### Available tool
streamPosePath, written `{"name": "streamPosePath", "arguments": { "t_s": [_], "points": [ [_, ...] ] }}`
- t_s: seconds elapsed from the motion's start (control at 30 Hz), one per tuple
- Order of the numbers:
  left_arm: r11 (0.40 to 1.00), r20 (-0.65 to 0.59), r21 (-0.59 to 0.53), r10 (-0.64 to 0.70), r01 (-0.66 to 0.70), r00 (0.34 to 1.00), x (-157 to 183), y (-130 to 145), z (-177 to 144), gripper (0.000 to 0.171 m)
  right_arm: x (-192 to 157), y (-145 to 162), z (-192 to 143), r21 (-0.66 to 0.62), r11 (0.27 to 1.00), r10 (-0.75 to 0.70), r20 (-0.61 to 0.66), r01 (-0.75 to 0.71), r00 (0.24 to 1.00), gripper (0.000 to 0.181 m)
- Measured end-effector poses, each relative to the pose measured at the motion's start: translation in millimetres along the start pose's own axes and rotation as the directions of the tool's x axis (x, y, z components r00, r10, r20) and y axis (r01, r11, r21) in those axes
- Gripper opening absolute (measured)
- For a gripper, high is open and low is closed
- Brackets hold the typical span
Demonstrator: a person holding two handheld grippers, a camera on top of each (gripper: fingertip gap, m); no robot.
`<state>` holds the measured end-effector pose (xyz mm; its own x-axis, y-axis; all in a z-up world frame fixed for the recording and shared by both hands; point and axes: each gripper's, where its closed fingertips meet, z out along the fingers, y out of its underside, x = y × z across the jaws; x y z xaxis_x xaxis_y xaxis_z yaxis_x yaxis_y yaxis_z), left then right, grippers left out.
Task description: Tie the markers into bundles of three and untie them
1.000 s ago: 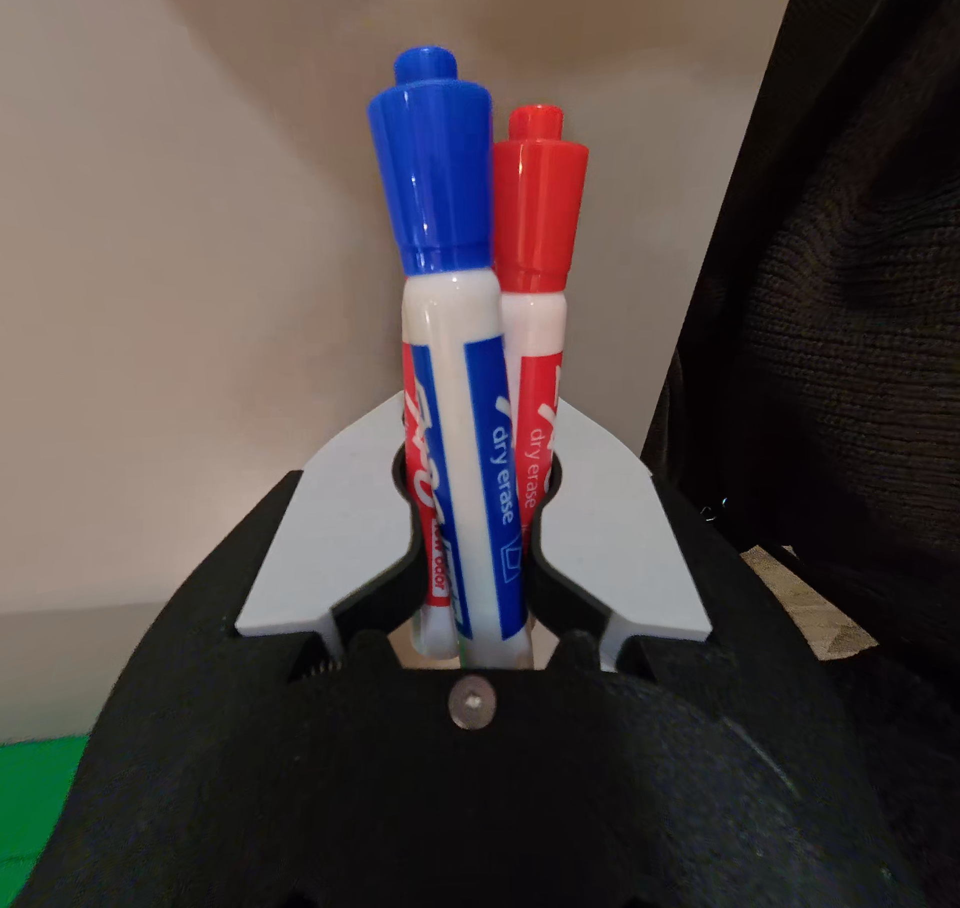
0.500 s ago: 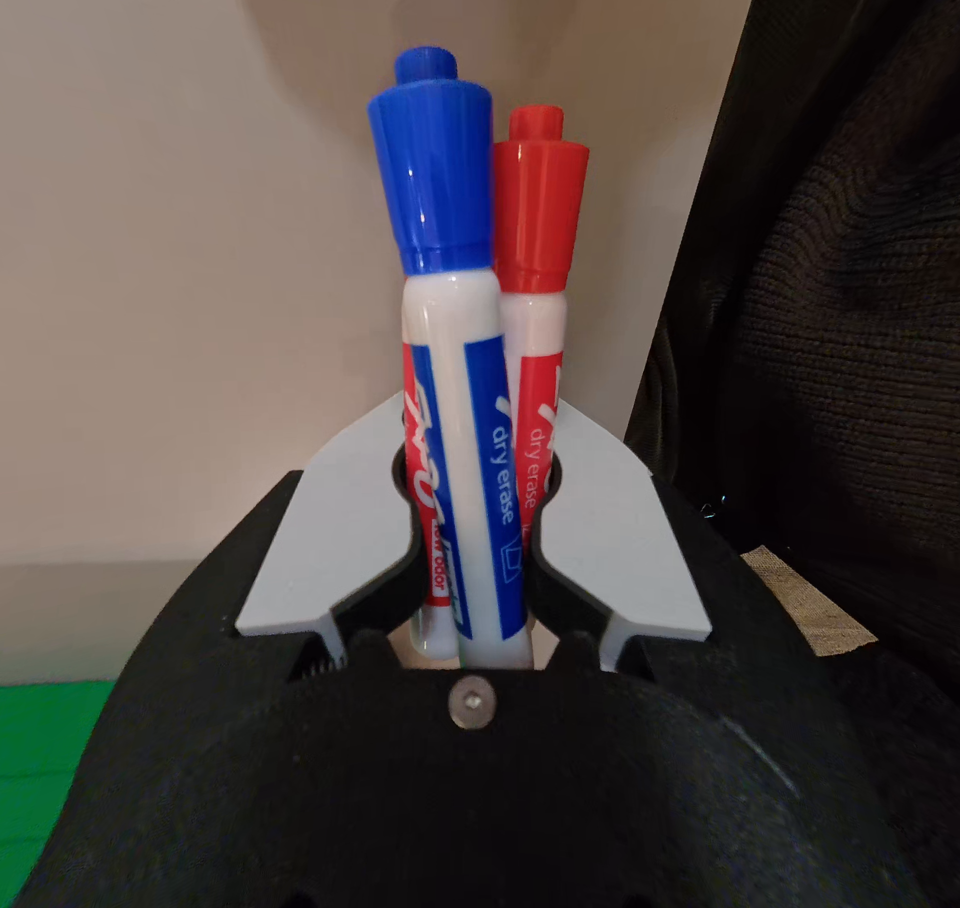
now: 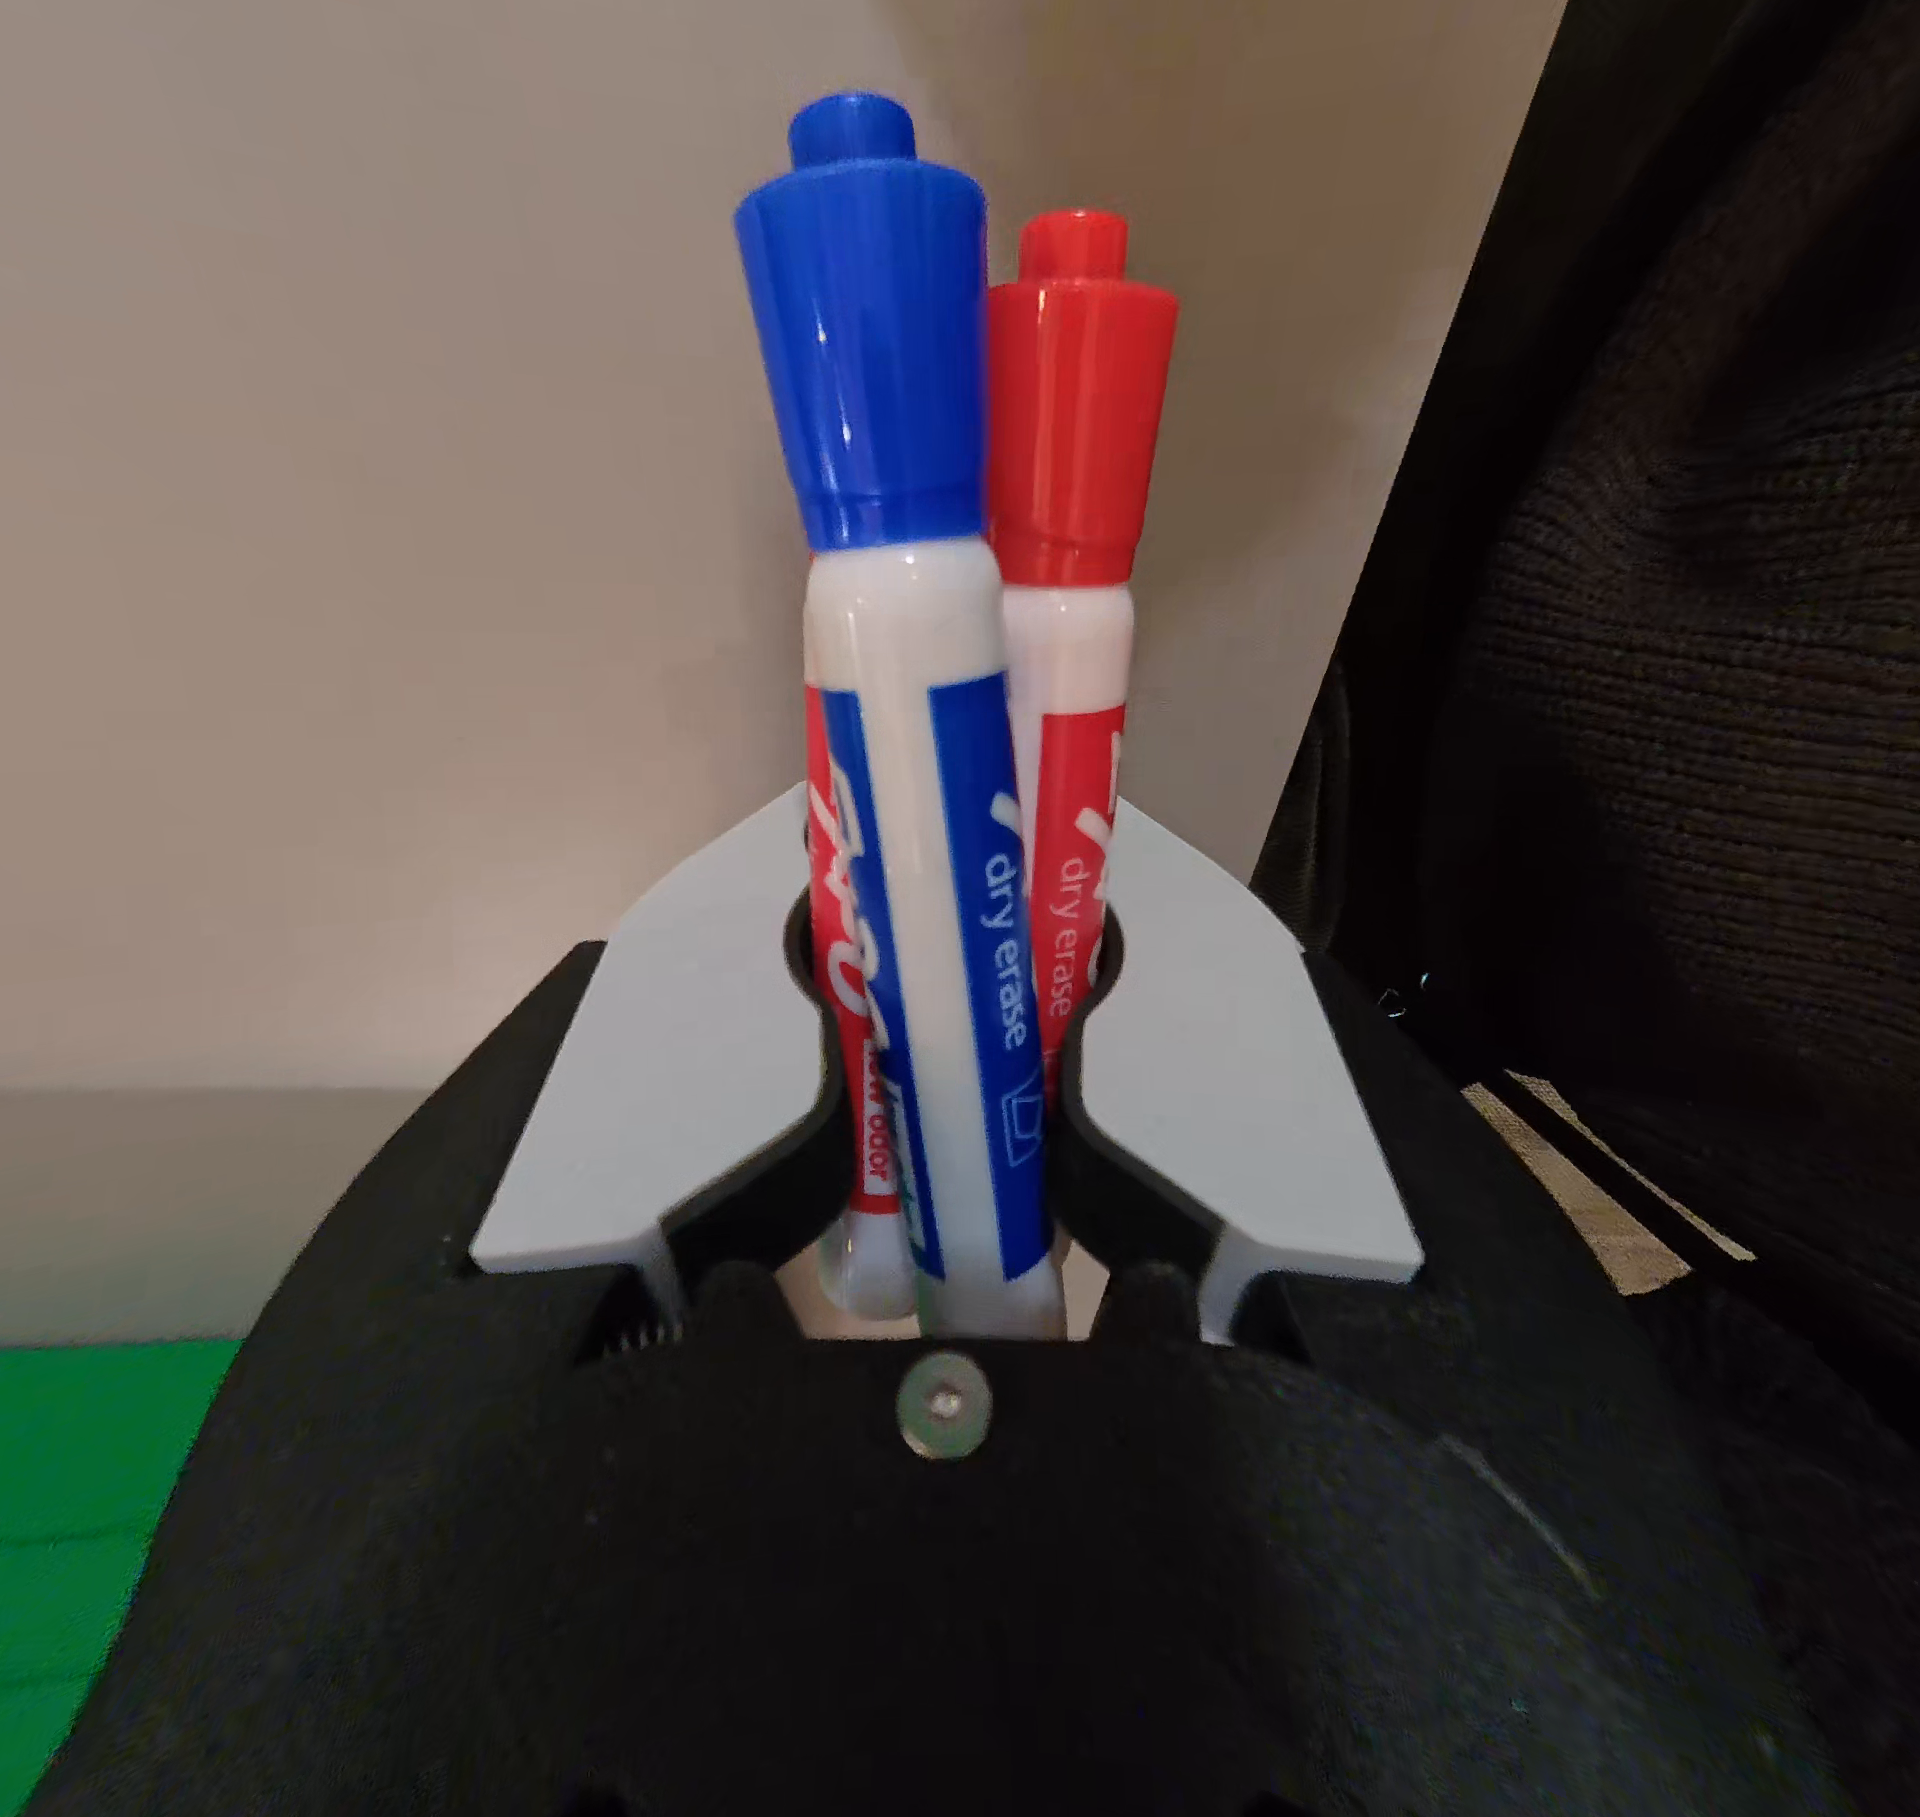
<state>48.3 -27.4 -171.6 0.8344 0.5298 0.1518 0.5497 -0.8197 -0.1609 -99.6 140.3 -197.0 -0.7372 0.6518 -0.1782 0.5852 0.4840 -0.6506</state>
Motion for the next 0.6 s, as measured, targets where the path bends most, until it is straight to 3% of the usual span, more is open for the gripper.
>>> {"name": "streamPosePath", "arguments": {
  "t_s": [0.07,0.17,0.3,0.47,0.6],
  "points": [
    [1.0,-0.007,-0.001,-0.004,0.004,1.0,-1,0,1,0.043,27,-9,-6,0.077,0.997,0.026,-0.1,-0.019,0.995,0.049],
    [1.0,-0.017,0.003,0.002,-0.002,1.0,0,0,3,0.043,31,-16,-10,0.116,0.993,0.0,-0.121,0.014,0.993,0.059],
    [1.0,-0.023,-0.002,0.0,0.0,1.0,-1,1,6,0.043,21,-21,-10,0.114,0.974,-0.176,-0.161,0.195,0.971,0.072],
    [1.0,-0.026,-0.017,-0.003,0.003,1.0,-1,2,10,0.043,32,-27,-5,0.095,0.905,-0.374,-0.283,0.414,0.883,0.09],
    [1.0,-0.026,-0.019,0.012,-0.013,1.0,4,-1,9,0.043,22,-28,8,0.106,0.932,-0.322,-0.197,0.347,0.926,0.11]
  ]
}}
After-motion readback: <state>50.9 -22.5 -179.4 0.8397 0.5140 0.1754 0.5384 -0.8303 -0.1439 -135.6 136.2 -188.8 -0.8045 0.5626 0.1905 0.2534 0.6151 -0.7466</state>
